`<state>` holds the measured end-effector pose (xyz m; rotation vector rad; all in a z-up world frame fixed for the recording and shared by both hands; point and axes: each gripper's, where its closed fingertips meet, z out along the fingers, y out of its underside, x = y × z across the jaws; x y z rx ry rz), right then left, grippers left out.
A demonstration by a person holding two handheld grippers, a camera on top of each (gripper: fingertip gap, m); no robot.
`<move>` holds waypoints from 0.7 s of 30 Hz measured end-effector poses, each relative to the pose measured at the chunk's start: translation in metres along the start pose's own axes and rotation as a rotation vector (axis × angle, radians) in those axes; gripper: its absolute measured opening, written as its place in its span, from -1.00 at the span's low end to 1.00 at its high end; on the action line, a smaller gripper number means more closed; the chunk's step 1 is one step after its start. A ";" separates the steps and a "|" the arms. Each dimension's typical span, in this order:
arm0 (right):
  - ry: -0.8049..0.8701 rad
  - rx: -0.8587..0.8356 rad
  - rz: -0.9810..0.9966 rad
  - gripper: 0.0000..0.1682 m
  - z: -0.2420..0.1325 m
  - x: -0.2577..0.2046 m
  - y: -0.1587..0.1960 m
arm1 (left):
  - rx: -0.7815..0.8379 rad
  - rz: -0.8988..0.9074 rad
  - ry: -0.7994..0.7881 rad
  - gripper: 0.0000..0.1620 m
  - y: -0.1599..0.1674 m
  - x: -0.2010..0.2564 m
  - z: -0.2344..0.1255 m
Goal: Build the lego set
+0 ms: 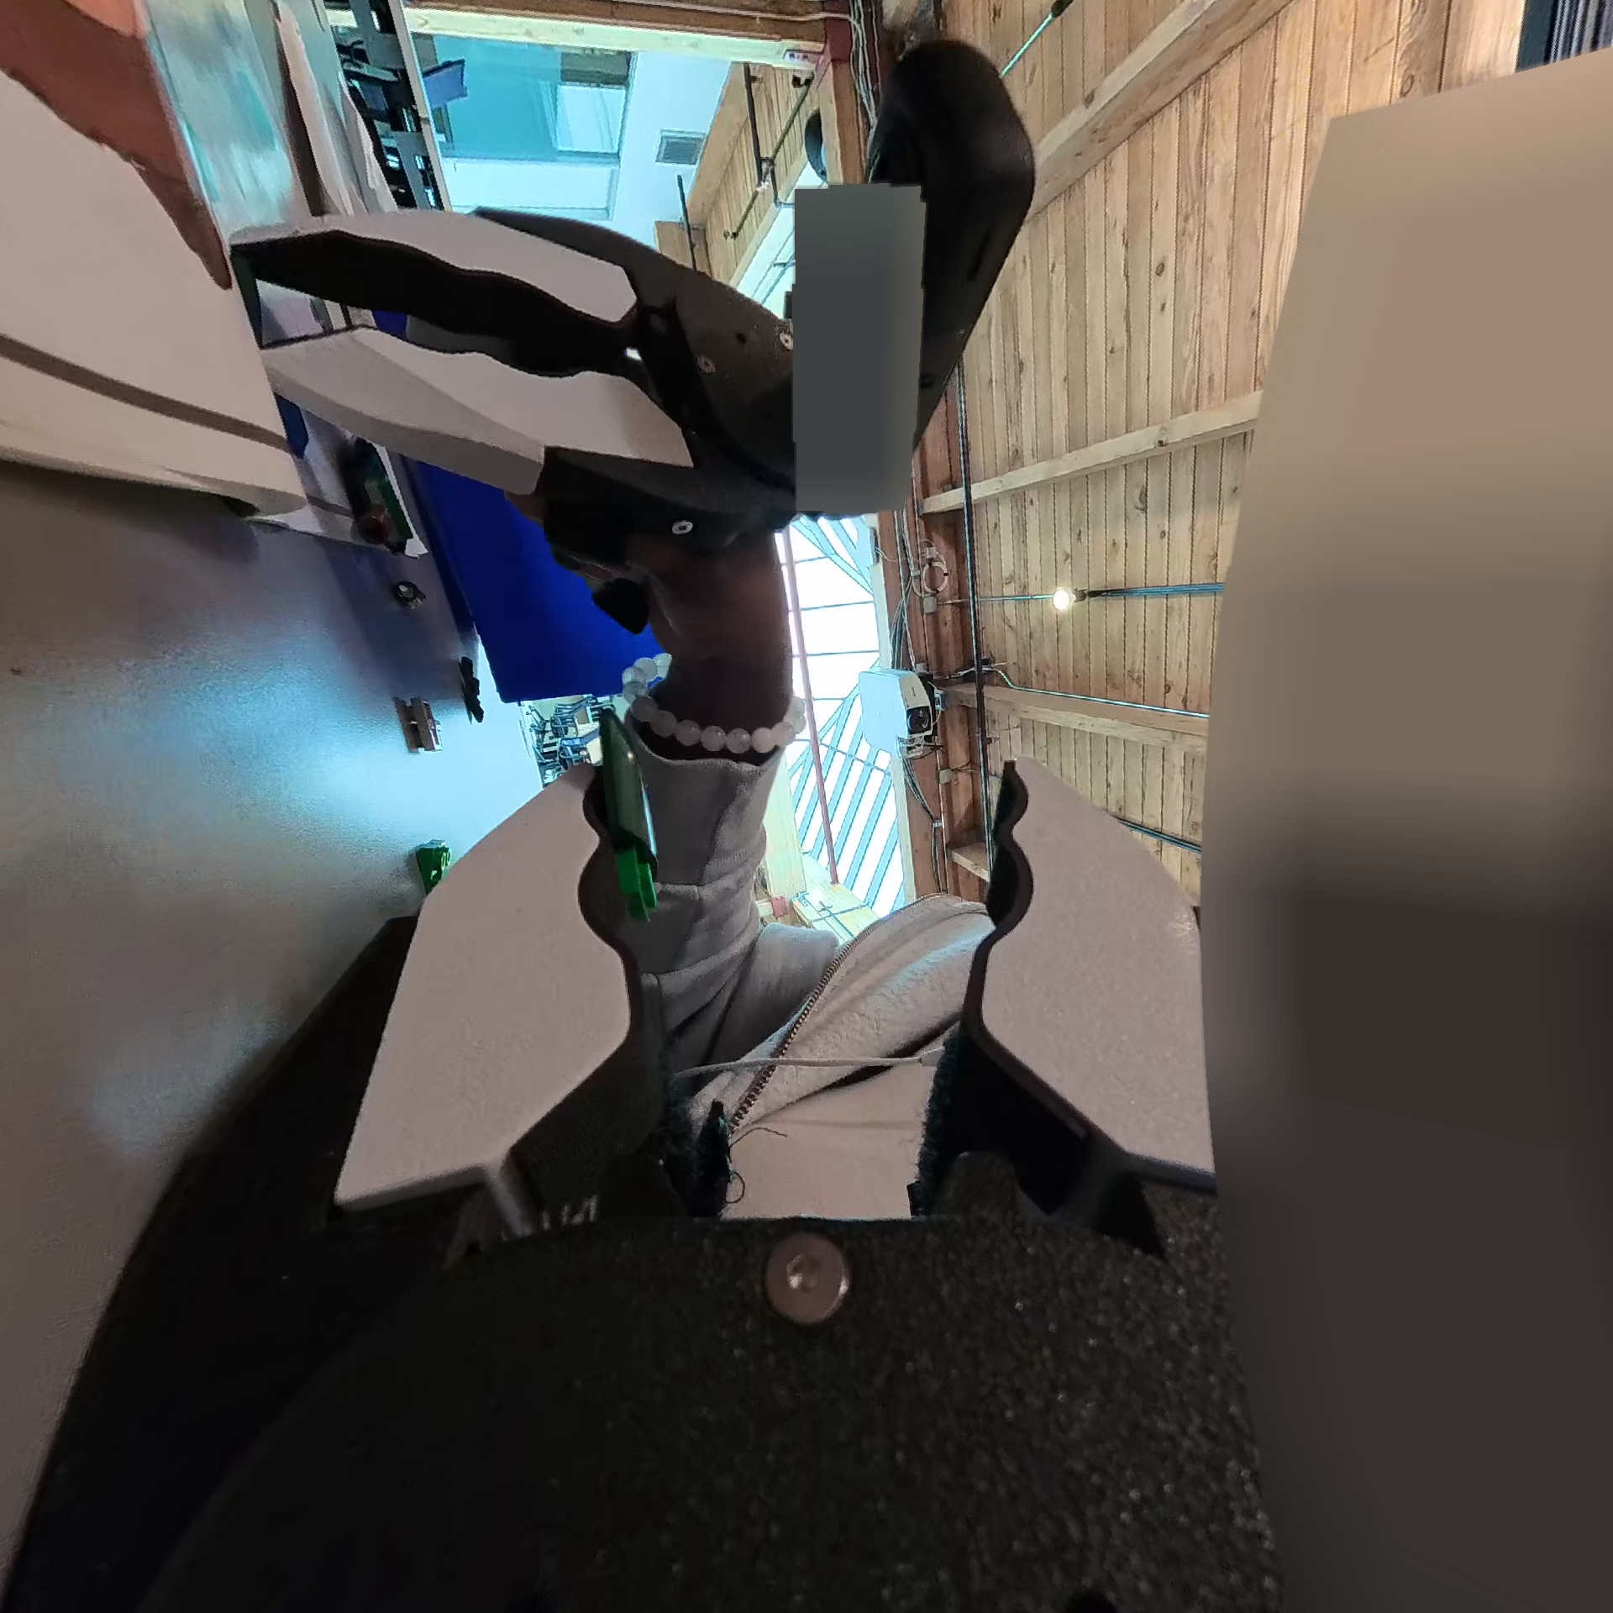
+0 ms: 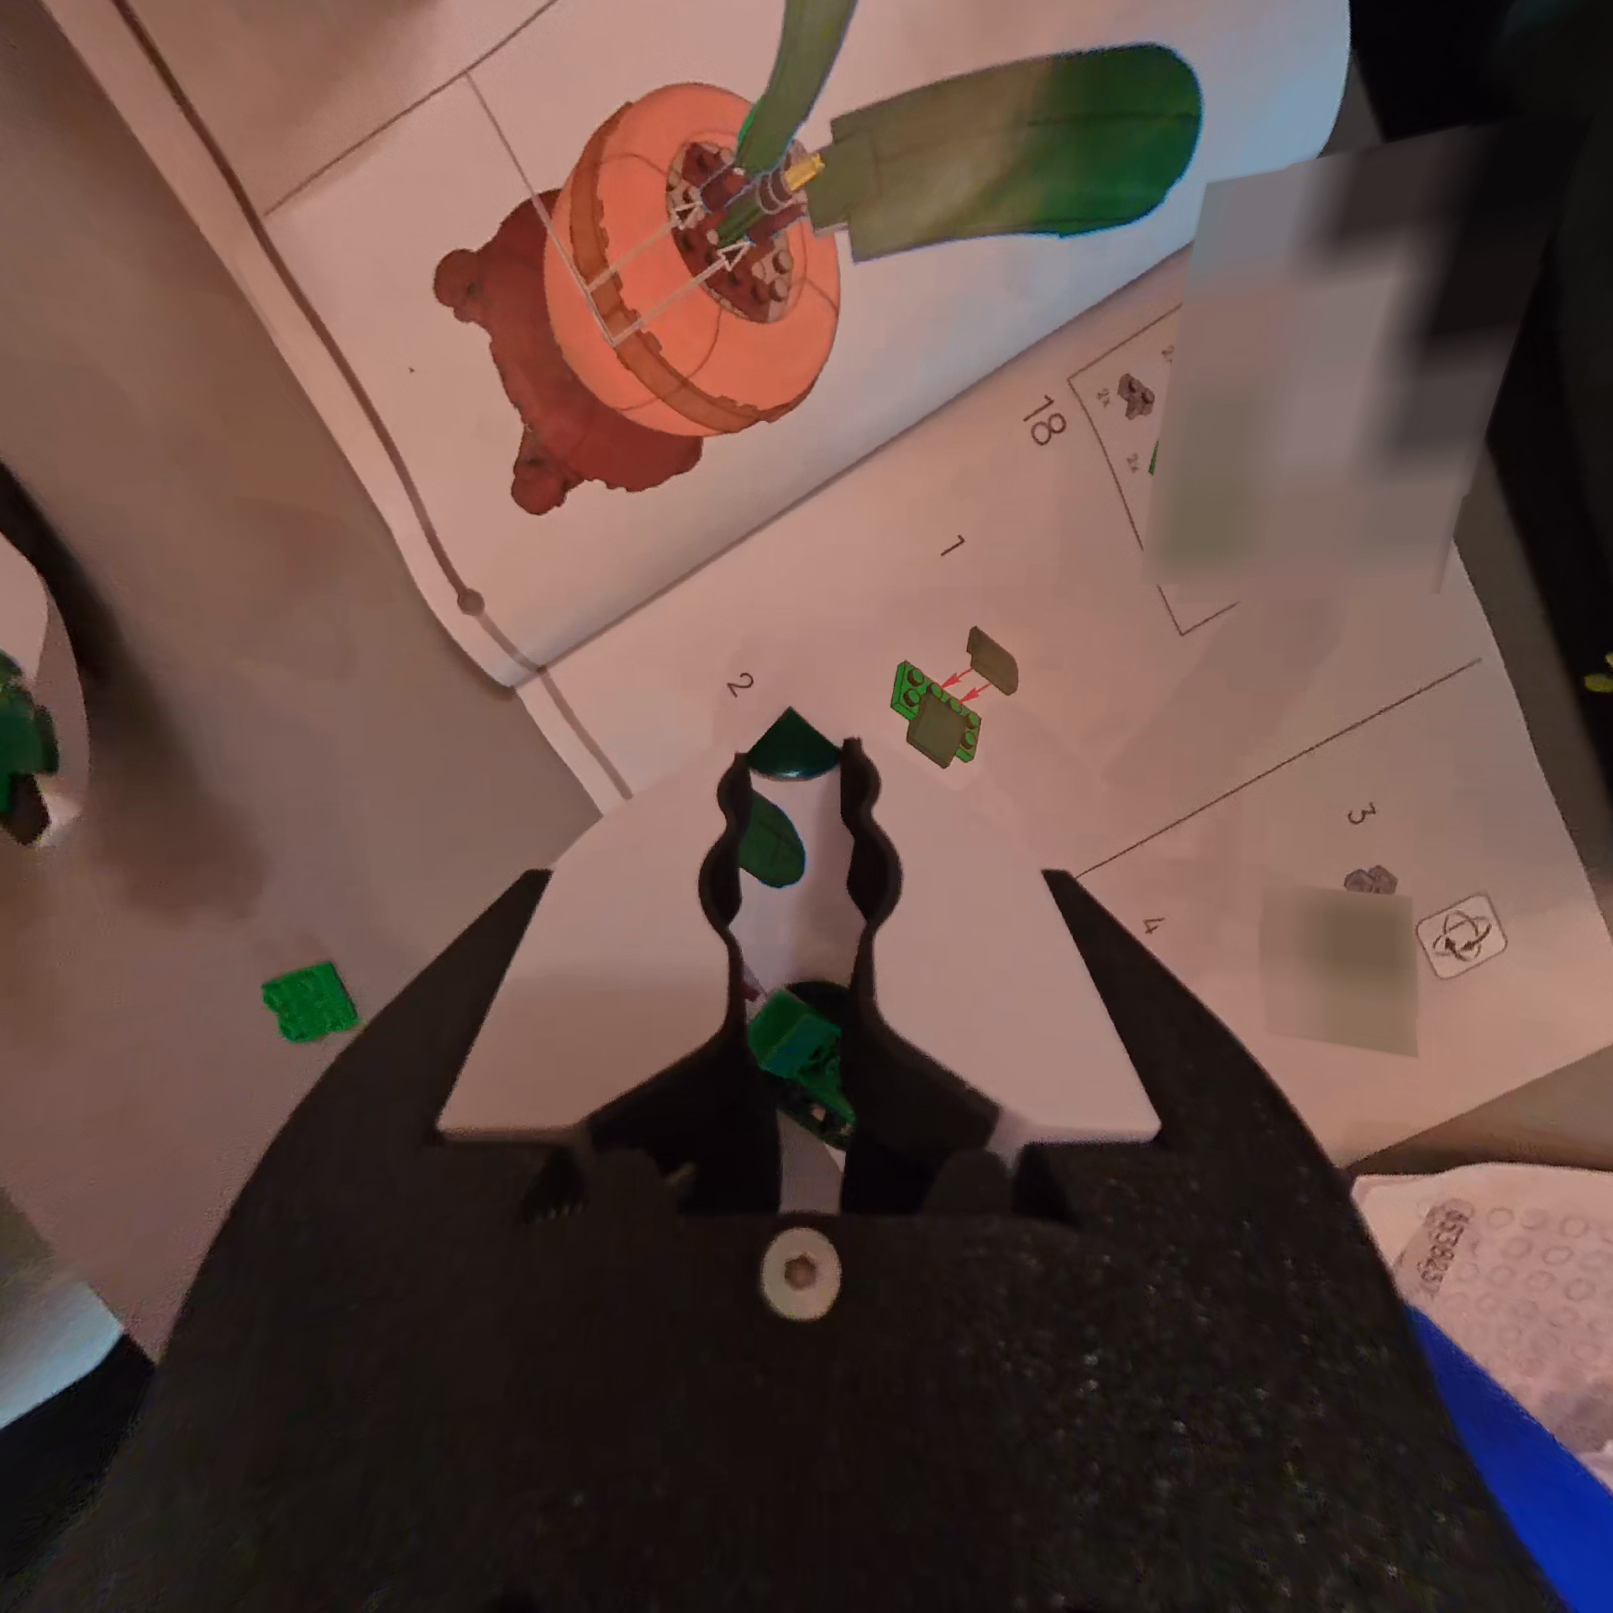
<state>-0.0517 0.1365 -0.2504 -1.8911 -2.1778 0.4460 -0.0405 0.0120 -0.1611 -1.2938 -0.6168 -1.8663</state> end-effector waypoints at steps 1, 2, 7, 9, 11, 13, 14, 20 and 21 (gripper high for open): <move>-0.012 0.012 -0.016 -0.76 0.000 0.000 0.000 | 0.003 0.000 0.003 0.00 0.000 0.000 0.000; -0.024 0.022 -0.033 -0.76 0.000 0.000 0.001 | 0.008 -0.001 0.006 0.01 -0.001 0.001 0.000; -0.104 0.115 -0.108 -0.77 -0.022 -0.021 -0.006 | 0.036 -0.005 0.004 0.02 -0.005 0.001 0.000; -0.153 0.147 -0.170 -0.76 -0.036 -0.046 -0.010 | 0.046 -0.007 -0.006 0.01 -0.007 -0.001 0.000; -0.222 0.175 -0.236 -0.76 -0.047 -0.076 -0.013 | 0.050 -0.013 -0.008 0.01 -0.008 -0.001 0.000; -0.255 0.178 -0.296 -0.76 -0.053 -0.098 -0.013 | 0.051 -0.019 -0.003 0.00 -0.008 0.000 0.000; -0.248 0.172 -0.324 -0.76 -0.054 -0.103 -0.013 | 0.051 -0.019 -0.007 0.00 -0.008 -0.001 0.000; -0.163 0.092 -0.439 -0.76 -0.044 -0.110 -0.016 | 0.054 -0.024 -0.031 -0.11 -0.008 -0.004 0.000; -0.155 0.083 -0.446 -0.76 -0.044 -0.110 -0.016 | 0.052 -0.023 -0.035 -0.12 -0.008 -0.004 0.000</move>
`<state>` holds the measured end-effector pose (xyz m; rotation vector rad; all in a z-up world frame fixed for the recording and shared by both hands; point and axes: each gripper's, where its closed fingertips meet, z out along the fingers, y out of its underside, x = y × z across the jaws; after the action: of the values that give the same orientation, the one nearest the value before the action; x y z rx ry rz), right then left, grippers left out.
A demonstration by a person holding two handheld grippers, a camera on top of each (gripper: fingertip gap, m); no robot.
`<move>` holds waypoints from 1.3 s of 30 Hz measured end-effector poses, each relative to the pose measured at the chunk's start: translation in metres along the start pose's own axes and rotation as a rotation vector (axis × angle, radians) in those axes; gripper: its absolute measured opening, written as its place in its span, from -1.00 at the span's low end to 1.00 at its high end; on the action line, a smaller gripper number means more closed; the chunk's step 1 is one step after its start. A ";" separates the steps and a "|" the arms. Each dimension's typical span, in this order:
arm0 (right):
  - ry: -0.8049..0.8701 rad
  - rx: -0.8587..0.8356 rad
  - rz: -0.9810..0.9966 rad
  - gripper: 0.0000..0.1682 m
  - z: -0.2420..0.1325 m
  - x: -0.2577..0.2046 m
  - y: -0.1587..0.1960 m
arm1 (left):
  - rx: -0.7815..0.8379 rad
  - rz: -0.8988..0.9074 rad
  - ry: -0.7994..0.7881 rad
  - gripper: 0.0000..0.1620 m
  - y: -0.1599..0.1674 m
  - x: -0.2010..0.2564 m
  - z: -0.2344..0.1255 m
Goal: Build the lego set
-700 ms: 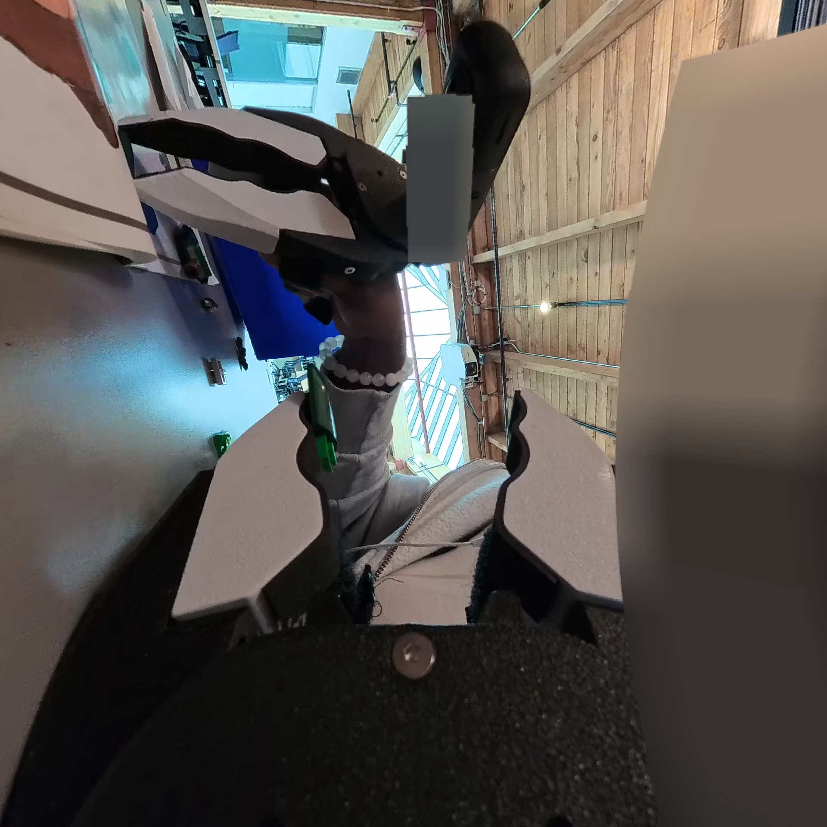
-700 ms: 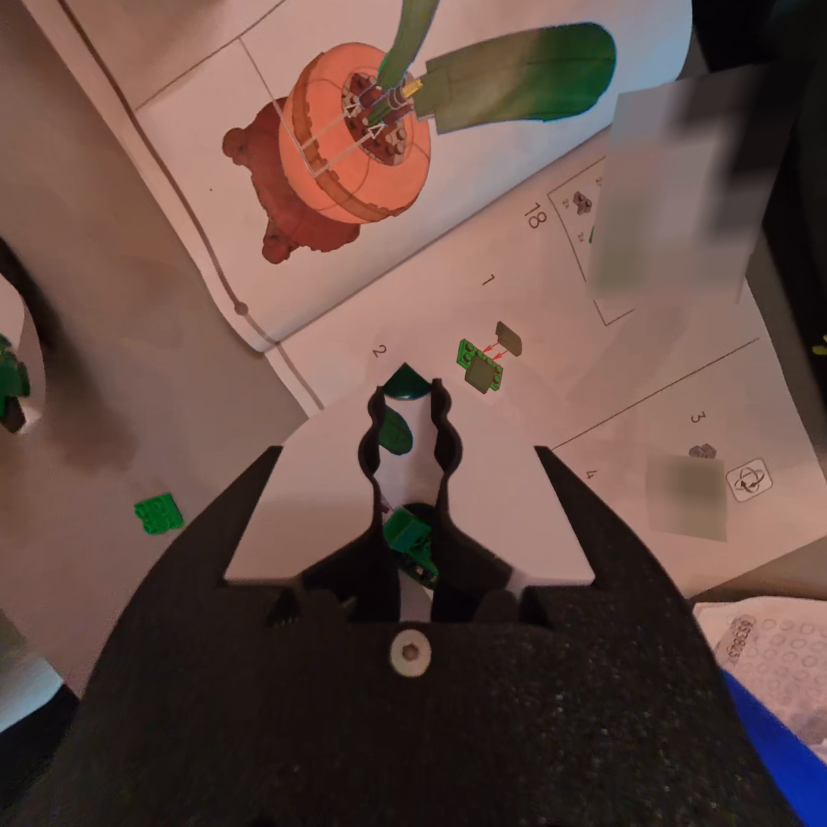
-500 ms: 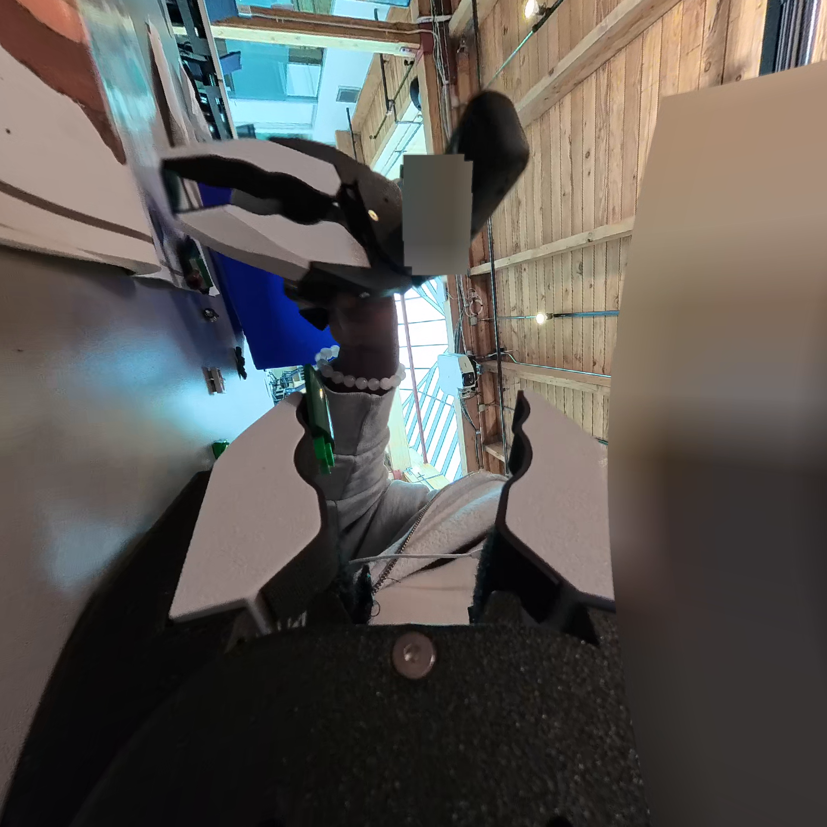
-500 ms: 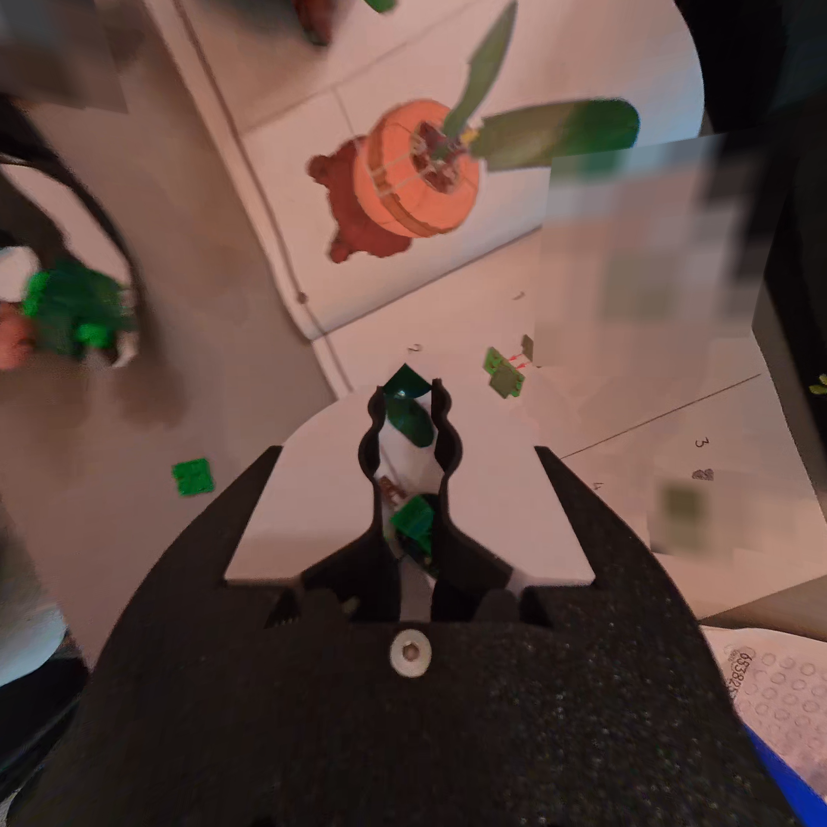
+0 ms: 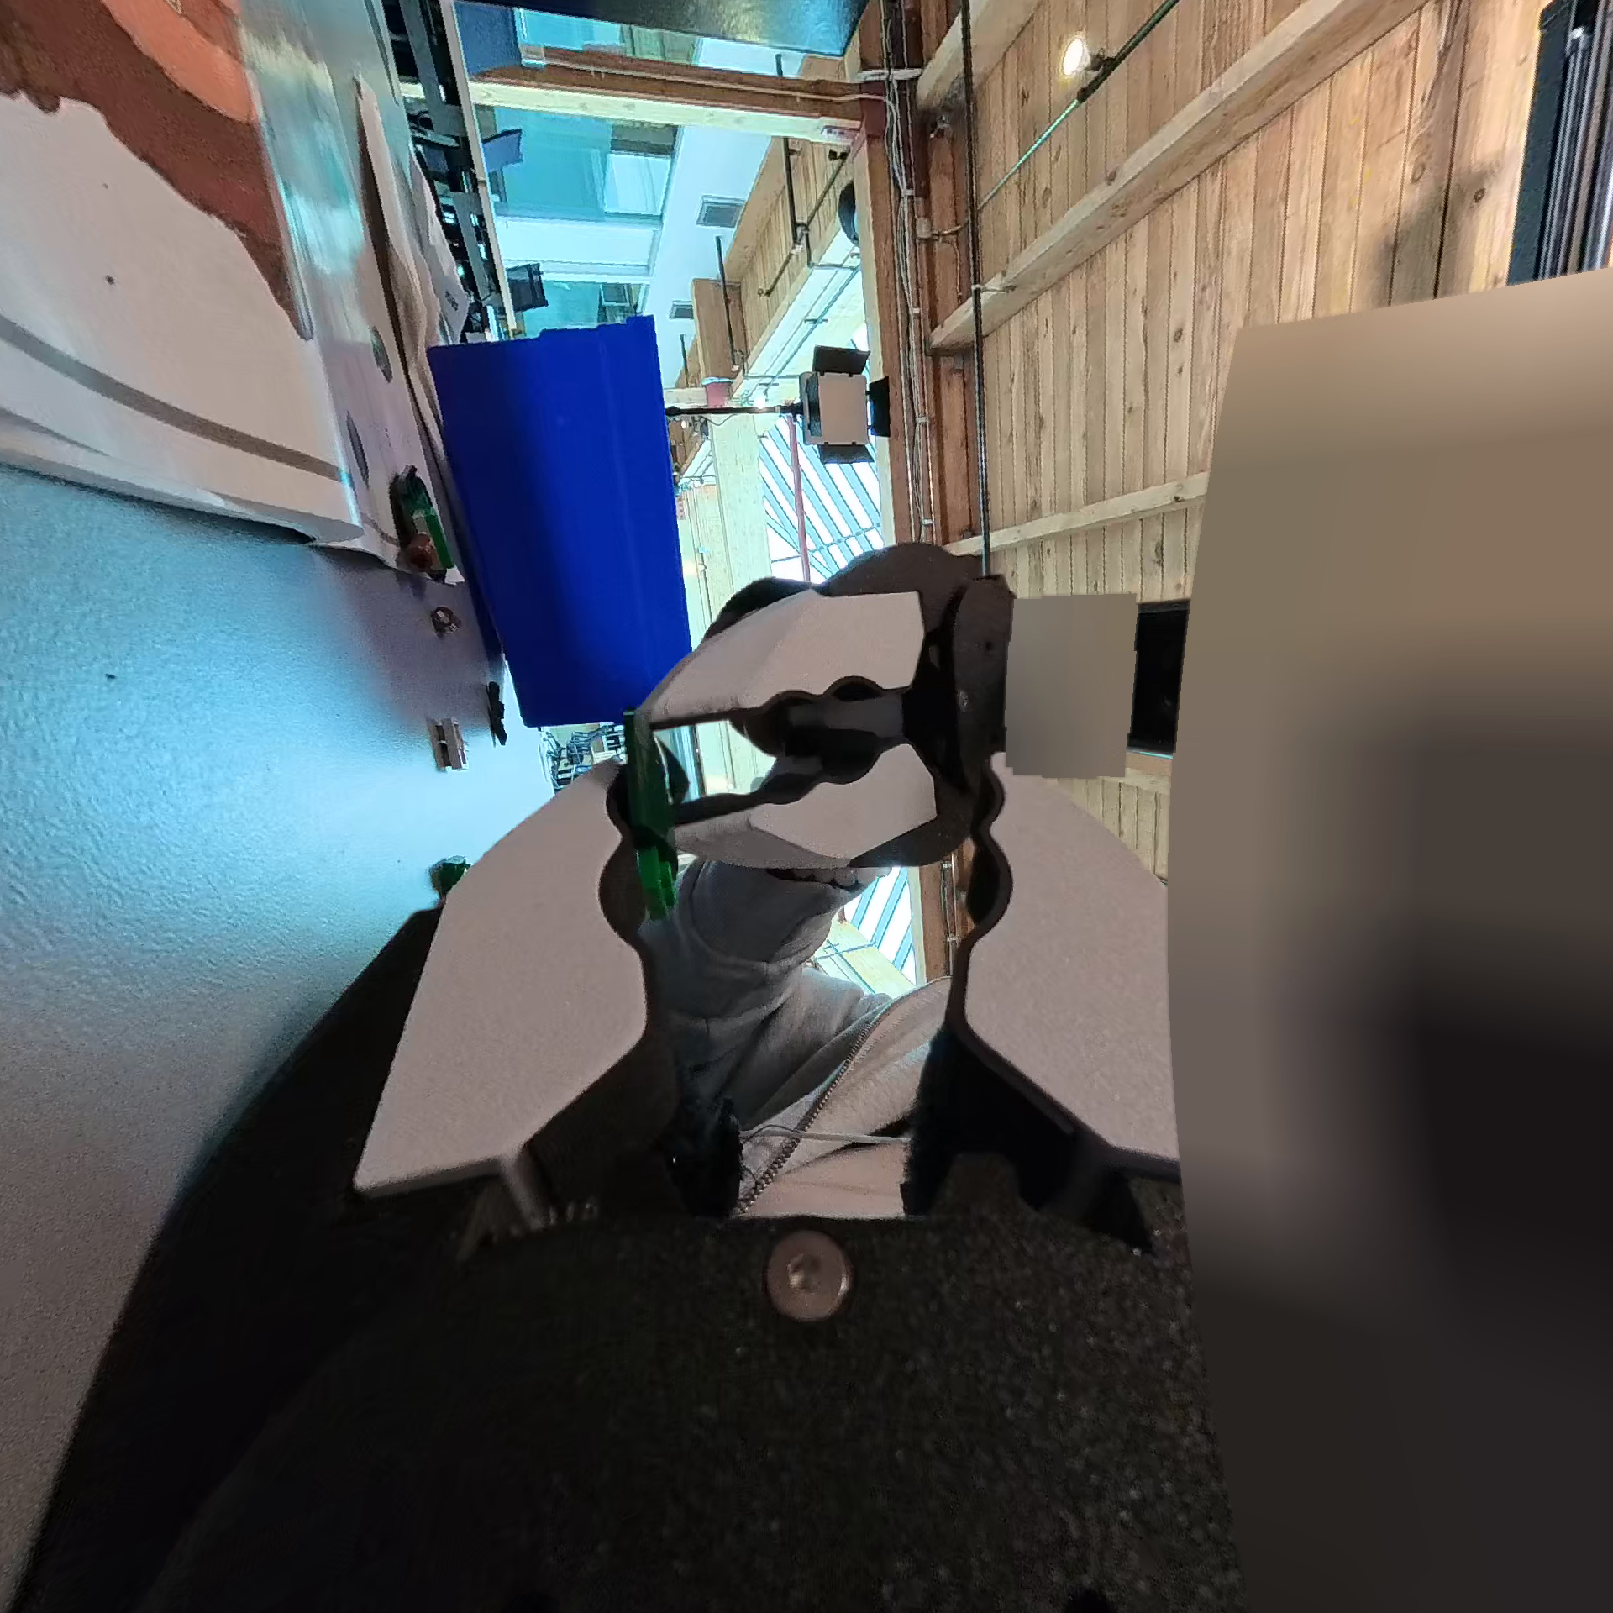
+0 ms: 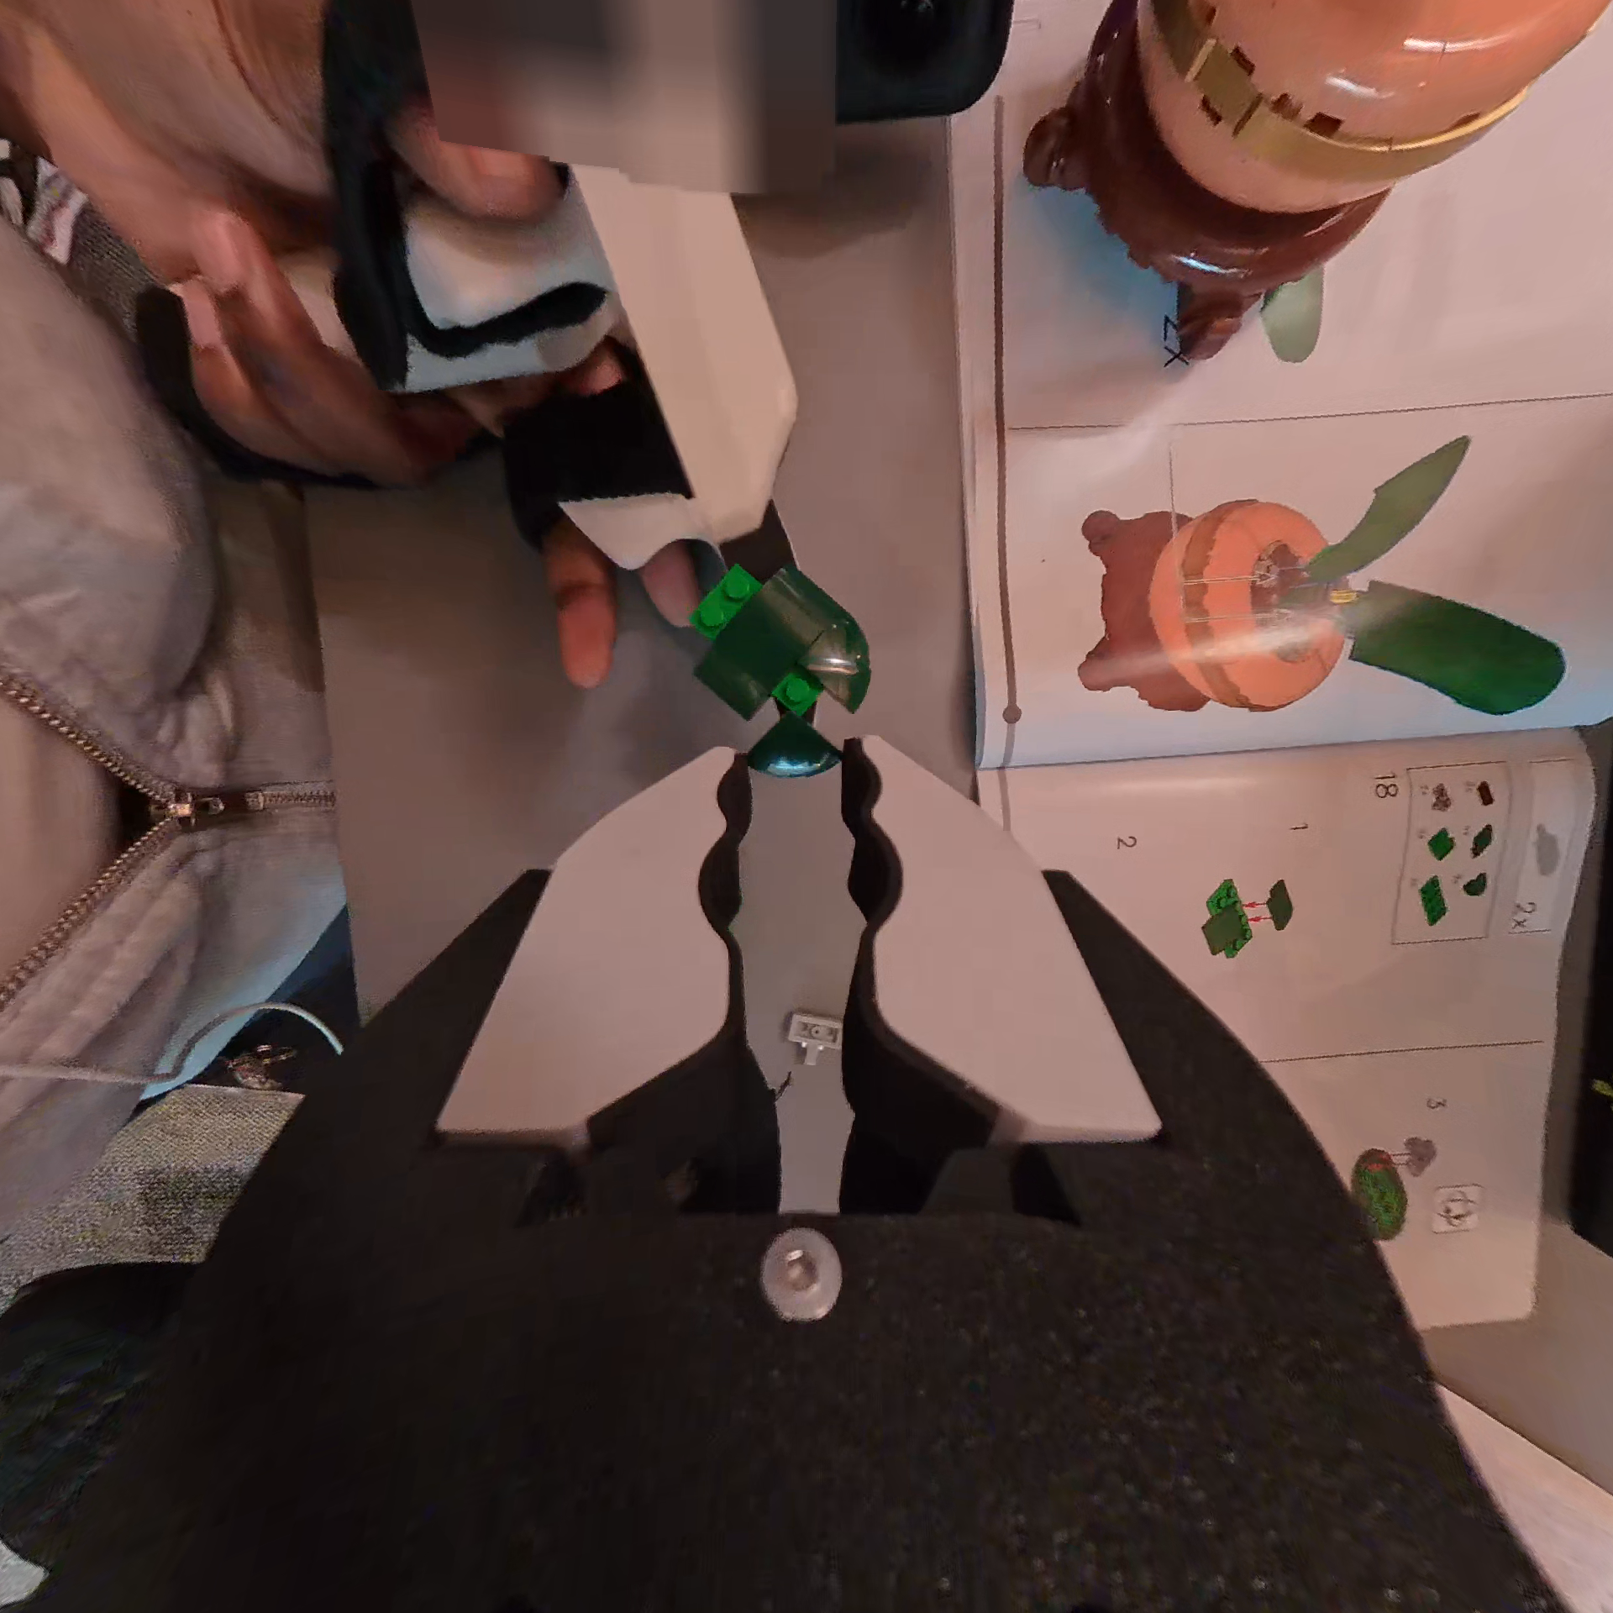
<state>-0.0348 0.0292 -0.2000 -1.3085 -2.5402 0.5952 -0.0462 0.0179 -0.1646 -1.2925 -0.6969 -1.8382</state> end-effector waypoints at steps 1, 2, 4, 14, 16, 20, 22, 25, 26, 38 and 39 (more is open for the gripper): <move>0.004 -0.007 -0.003 -0.76 0.000 0.001 -0.001 | -0.002 0.001 -0.003 -0.12 0.000 0.000 0.000; 0.008 -0.012 -0.006 -0.76 -0.001 0.001 -0.003 | -0.002 0.003 -0.006 -0.13 0.001 -0.001 0.000; 0.011 -0.033 -0.004 -0.76 -0.001 0.002 -0.005 | 0.001 0.007 -0.011 -0.14 0.000 -0.001 0.000; 0.026 -0.094 -0.012 -0.76 0.001 0.000 -0.006 | -0.009 0.020 -0.039 -0.21 0.002 -0.005 0.000; 0.030 -0.099 -0.014 -0.76 0.001 0.000 -0.006 | -0.008 0.022 -0.043 -0.23 0.002 -0.005 0.000; 0.031 -0.104 -0.015 -0.76 0.002 0.000 -0.006 | -0.009 0.026 -0.053 -0.27 0.003 -0.007 0.000; 0.030 -0.106 -0.018 -0.76 0.003 -0.001 -0.006 | -0.010 0.025 -0.058 -0.29 0.003 -0.007 0.000; 0.030 -0.109 -0.020 -0.76 0.004 -0.001 -0.006 | -0.012 0.029 -0.069 -0.34 0.003 -0.009 0.001; 0.030 -0.107 -0.019 -0.76 0.004 -0.001 -0.007 | -0.013 0.030 -0.075 -0.36 0.003 -0.010 0.000; 0.044 -0.072 -0.033 -0.75 -0.001 -0.002 -0.012 | -0.018 0.073 -0.195 -0.91 0.004 -0.024 -0.001; 0.045 -0.052 -0.031 -0.75 -0.003 -0.002 -0.014 | -0.015 0.083 -0.184 -0.93 0.004 -0.022 -0.001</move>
<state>-0.0428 0.0210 -0.1905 -1.2820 -2.5507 0.4919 -0.0387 0.0211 -0.1860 -1.4918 -0.7162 -1.6760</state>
